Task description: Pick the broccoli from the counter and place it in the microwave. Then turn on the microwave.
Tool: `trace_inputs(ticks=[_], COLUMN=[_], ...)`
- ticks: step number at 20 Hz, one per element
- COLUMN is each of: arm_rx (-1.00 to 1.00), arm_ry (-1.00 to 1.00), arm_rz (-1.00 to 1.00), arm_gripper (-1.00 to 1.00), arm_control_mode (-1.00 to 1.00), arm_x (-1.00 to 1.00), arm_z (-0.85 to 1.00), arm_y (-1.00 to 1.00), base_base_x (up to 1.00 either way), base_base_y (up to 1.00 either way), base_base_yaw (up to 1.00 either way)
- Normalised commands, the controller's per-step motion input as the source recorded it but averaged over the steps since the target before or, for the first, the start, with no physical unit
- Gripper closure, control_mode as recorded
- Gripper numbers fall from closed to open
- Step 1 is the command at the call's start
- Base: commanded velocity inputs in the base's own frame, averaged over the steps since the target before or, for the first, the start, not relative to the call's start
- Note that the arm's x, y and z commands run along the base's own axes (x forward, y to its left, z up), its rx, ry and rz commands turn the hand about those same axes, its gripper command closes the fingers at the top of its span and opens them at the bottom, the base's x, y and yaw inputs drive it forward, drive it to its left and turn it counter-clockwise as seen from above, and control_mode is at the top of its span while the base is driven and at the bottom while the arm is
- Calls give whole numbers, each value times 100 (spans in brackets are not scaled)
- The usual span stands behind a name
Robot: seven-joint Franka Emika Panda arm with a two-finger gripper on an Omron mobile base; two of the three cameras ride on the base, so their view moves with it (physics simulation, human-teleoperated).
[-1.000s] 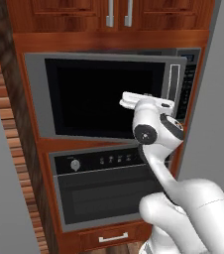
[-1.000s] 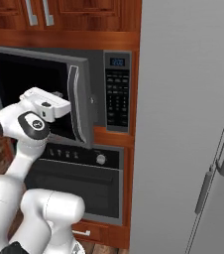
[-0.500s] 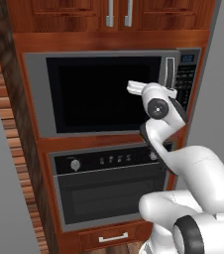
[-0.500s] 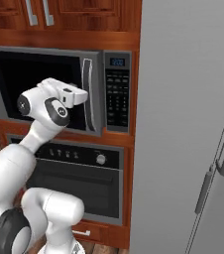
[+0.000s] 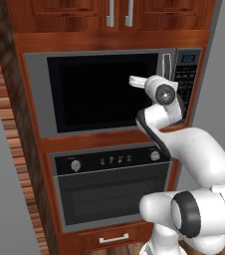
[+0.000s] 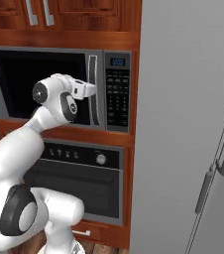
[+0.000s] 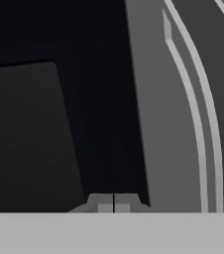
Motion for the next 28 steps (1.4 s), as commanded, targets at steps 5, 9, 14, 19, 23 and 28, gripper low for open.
trace_inputs(ticks=[5,9,14,19,23,28], arm_rx=[1,0,1,17,19,15], arm_ry=[10,2,4,22,33,25], arm_rz=[6,12,21,21,7,3], arm_gripper=[100,100,100,100,100,100], arm_control_mode=[-100,-100,-100,-100,-100,-100], arm_x=[27,-48,-98,-70,-18,0], arm_z=[9,25,40,42,20,-14], arm_y=[-8,2,9,-8,-25,-41], base_base_x=[0,0,0,0,0,0], base_base_y=[0,0,0,0,0,0], base_base_yaw=[0,0,0,0,0,0])
